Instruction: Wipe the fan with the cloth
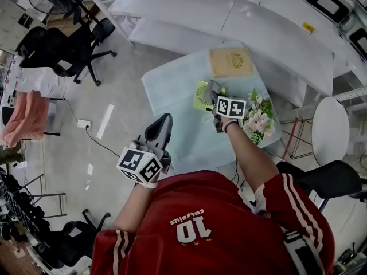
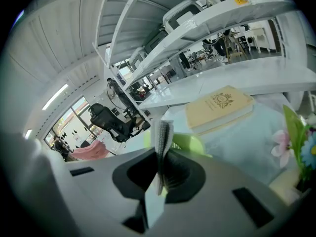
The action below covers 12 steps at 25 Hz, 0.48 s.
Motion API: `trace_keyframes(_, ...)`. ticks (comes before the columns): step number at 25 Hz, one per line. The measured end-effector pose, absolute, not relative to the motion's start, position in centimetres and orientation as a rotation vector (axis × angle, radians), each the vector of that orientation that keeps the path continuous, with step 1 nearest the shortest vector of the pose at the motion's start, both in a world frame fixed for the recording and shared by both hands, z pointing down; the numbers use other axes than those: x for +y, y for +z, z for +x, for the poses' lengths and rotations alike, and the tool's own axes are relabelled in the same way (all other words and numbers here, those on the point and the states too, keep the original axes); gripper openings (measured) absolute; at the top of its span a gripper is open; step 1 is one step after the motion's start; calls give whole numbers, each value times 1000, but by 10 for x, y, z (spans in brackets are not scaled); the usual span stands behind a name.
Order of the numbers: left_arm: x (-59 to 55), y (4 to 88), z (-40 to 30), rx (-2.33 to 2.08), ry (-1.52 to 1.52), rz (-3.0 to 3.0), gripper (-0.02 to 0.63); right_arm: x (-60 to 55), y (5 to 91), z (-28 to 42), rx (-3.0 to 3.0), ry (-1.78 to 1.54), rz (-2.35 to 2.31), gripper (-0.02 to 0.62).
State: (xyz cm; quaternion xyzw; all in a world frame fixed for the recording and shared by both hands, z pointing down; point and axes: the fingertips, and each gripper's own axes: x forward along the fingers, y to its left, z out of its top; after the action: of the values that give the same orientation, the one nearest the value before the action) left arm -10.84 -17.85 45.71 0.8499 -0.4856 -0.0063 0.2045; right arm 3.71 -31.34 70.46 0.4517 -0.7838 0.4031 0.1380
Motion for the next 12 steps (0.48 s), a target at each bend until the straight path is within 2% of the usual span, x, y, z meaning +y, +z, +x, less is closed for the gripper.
trace_keyframes(12, -173, 454, -107, -1348, -24, 2377, 6, -307, 705, 48, -2253, 1157, 1325, 21)
